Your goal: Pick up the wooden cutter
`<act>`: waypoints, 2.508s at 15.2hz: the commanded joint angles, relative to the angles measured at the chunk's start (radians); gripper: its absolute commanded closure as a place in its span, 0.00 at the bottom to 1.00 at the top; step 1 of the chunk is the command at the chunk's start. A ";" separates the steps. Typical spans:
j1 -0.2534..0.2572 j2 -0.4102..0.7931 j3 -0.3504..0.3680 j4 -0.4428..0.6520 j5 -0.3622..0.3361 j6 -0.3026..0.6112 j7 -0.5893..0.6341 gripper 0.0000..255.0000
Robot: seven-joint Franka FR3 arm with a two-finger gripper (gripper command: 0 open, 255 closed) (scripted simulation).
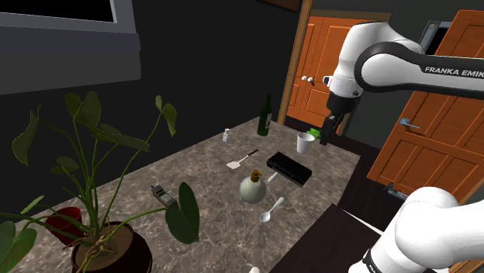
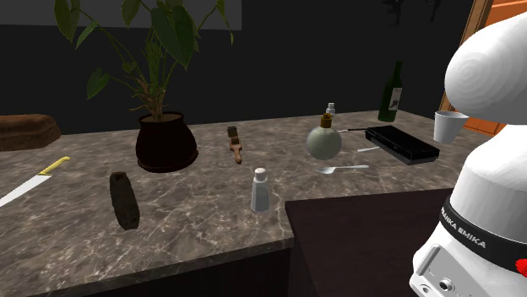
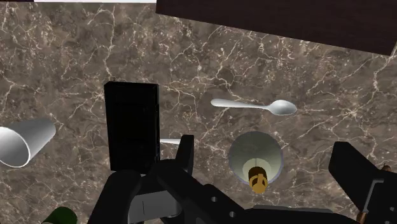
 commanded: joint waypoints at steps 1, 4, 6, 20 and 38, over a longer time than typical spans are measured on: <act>0.000 0.000 0.000 0.000 0.000 0.000 0.000 0.00; 0.019 0.045 0.038 -0.039 0.030 0.085 0.049 0.00; 0.032 0.082 0.063 -0.058 0.049 0.142 0.081 0.00; 0.092 0.481 0.247 -0.040 0.105 0.540 0.309 0.00; 0.208 1.165 0.329 0.370 -0.172 0.800 0.697 0.00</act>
